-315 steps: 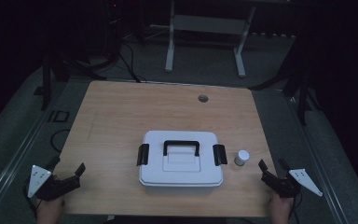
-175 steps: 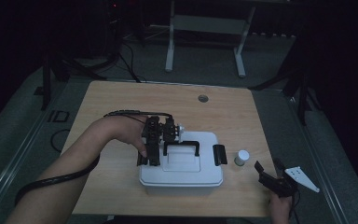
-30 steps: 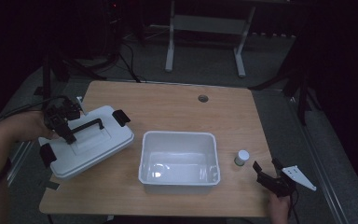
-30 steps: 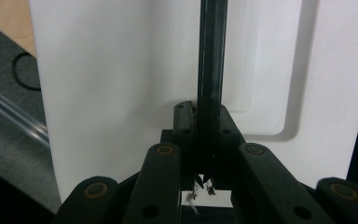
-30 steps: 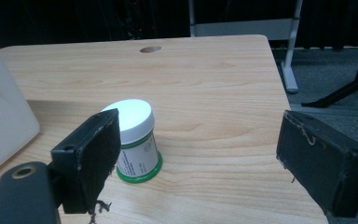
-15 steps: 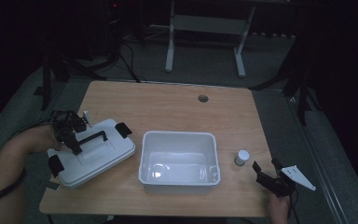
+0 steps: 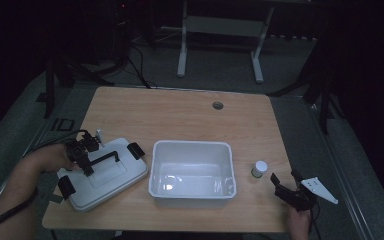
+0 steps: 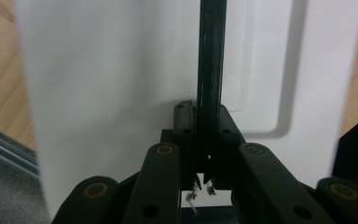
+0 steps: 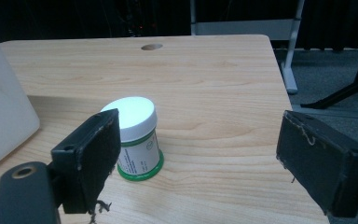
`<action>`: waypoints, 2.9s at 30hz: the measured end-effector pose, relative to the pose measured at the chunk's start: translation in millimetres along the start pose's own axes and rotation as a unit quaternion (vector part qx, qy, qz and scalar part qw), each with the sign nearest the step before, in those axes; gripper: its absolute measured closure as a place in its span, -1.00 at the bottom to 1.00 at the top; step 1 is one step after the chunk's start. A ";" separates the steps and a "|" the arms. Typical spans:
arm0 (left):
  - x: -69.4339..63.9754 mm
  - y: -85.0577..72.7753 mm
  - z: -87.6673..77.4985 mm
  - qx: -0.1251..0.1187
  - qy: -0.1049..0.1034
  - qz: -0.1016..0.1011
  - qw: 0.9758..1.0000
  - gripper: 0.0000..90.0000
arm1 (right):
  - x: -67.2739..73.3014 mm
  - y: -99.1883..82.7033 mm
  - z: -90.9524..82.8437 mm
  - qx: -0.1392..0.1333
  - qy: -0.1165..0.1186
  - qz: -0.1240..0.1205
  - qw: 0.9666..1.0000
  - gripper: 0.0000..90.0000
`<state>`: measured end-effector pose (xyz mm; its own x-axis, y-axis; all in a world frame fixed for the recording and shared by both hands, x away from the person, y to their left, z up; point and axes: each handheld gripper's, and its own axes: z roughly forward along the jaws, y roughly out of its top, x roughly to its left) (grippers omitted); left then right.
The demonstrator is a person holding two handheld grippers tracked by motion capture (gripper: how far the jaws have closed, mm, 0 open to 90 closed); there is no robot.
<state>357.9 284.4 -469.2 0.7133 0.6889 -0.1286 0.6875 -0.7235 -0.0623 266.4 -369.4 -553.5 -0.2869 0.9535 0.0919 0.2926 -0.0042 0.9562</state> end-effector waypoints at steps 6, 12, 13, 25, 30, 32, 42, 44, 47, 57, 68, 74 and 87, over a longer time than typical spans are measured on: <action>0.1 -1.2 12.1 0.000 -0.018 -0.002 1.000 0.85 | -0.2 0.1 0.1 0.001 0.000 0.000 1.000 -0.70; 2.5 -2.4 25.1 0.004 -0.025 0.000 1.000 0.84 | 0.8 1.0 0.0 0.006 -0.005 -0.010 1.000 -0.70; 2.8 -3.0 24.4 -0.001 -0.025 0.000 1.000 0.84 | 1.0 1.0 0.0 0.006 -0.004 -0.010 1.000 -0.70; 4.1 -3.9 14.8 -0.033 0.009 0.004 0.999 -0.04 | -0.1 3.9 4.3 0.038 0.005 -0.004 0.999 -0.70; 3.4 -6.0 12.8 -0.040 -0.003 0.002 0.999 -0.14 | -0.4 4.8 6.6 0.082 0.014 -0.009 0.996 -0.70; 2.7 -6.3 13.6 -0.037 -0.003 0.004 0.999 -0.16 | -1.6 5.1 6.5 0.099 0.021 -0.006 0.995 -0.69; 4.0 -11.8 13.7 -0.026 -0.012 -0.003 1.000 -0.17 | -5.9 13.7 9.9 0.221 0.031 -0.031 0.974 -0.69; 4.4 -13.6 13.5 -0.023 -0.009 -0.003 1.000 -0.17 | -5.0 16.3 12.5 0.262 0.025 -0.042 0.964 -0.69; 4.5 -16.3 12.1 -0.022 -0.010 -0.002 1.000 -0.17 | -3.9 22.2 14.9 0.307 0.031 -0.054 0.950 -0.69; 2.6 -20.1 10.0 -0.011 -0.017 -0.002 1.000 -0.16 | 4.5 40.0 24.0 0.444 0.032 -0.095 0.891 -0.72; 0.3 -23.4 11.0 -0.013 -0.018 0.004 1.000 -0.16 | 7.0 59.6 36.4 0.524 0.043 -0.142 0.838 -0.74; -0.8 -24.6 9.7 -0.011 -0.013 0.005 1.000 -0.16 | 2.9 67.1 41.7 0.571 0.045 -0.150 0.806 -0.73; -1.4 -23.1 11.6 -0.007 -0.019 0.008 1.000 -0.14 | 4.4 79.5 49.5 0.602 0.069 -0.139 0.783 -0.74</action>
<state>339.5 299.6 -479.1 0.7188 0.6748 -0.1669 0.6779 -0.7337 -0.0468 333.6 -350.7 -490.8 -0.5639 0.8251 0.0356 0.8255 0.5643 -0.0027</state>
